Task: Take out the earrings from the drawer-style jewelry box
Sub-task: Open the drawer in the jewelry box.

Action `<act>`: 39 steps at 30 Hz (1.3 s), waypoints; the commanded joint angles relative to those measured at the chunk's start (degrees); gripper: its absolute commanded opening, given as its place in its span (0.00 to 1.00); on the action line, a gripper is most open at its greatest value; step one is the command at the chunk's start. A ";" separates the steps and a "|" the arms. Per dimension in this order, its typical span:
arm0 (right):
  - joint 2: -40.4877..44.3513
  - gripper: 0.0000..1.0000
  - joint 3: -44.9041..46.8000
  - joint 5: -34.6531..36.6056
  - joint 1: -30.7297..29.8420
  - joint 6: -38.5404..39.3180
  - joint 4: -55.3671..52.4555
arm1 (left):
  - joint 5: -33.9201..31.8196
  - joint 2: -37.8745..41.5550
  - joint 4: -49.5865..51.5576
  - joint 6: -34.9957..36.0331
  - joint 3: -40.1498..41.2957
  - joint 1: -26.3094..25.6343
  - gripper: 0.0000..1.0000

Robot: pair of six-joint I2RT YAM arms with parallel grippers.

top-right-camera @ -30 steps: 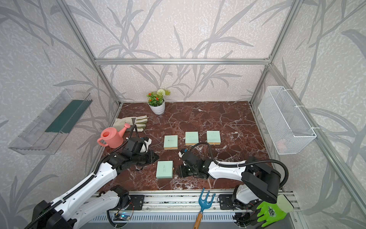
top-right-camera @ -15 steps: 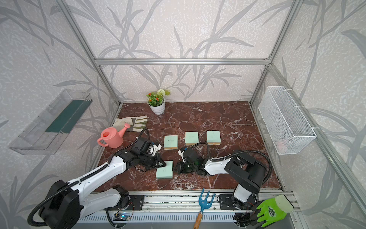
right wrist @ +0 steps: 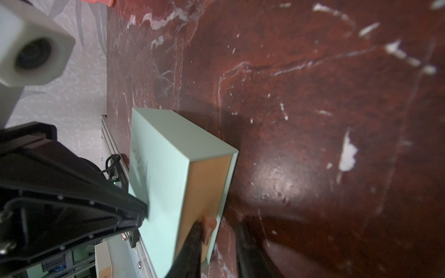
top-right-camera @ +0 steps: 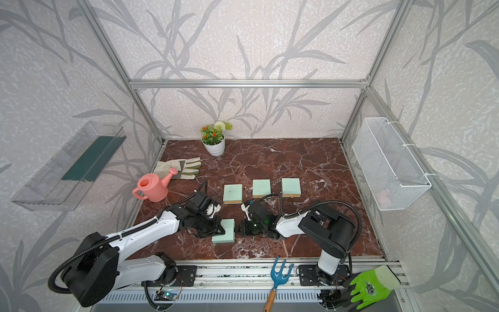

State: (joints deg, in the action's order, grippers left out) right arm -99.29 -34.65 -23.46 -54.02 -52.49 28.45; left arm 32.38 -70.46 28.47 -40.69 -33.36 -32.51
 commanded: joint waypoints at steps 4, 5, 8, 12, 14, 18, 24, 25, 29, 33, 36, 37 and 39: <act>-2.39 0.17 1.14 -1.81 0.42 -2.17 8.88 | -2.47 -0.70 1.87 0.35 -0.47 -0.47 0.00; -2.36 0.14 1.47 -1.76 0.41 -2.28 9.67 | -2.67 -0.78 1.95 0.34 -0.45 -0.49 0.00; -1.81 0.04 2.36 -1.90 0.41 -2.22 11.57 | -3.52 -1.06 2.50 0.42 -0.74 -0.49 0.00; -0.26 0.00 3.45 -1.16 0.41 -1.74 11.55 | -4.48 -1.01 3.27 0.61 -0.85 -0.55 0.00; 0.50 0.00 4.05 -0.90 0.45 -1.59 11.53 | -5.28 -1.22 3.85 0.53 -1.08 -0.66 0.00; 0.76 0.00 4.74 -0.47 0.41 -1.39 10.85 | -6.56 -0.92 4.72 0.56 -1.37 -0.69 0.00; 1.08 0.00 6.25 0.76 0.71 -1.91 11.81 | -7.23 -1.17 5.02 0.61 -1.26 -0.67 0.00; 1.16 0.00 6.42 0.96 0.76 -1.85 11.59 | -7.33 -1.19 5.08 0.54 -1.36 -0.70 0.00; 1.18 0.00 6.95 1.44 0.78 -1.57 10.61 | -7.77 -1.67 5.39 0.70 -1.48 -0.69 0.00; 4.62 0.00 8.14 3.29 0.76 -0.96 8.24 | -7.86 -1.70 5.70 0.78 -1.60 -0.64 0.00; 6.56 0.00 8.42 4.31 1.14 0.14 5.24 | -7.86 -1.63 5.66 0.78 -1.62 -0.67 0.00; 7.01 0.00 8.61 4.43 1.42 0.27 4.84 | -7.90 -1.63 5.66 0.83 -1.62 -0.69 0.00; 7.70 0.00 8.98 4.39 1.98 0.44 4.16 | -7.97 -1.63 5.63 0.80 -1.60 -0.63 0.00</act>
State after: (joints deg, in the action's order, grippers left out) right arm -93.65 -26.57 -20.84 -53.06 -53.41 35.46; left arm 28.34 -71.16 30.44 -40.53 -34.89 -33.08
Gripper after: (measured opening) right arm 0.044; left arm 0.047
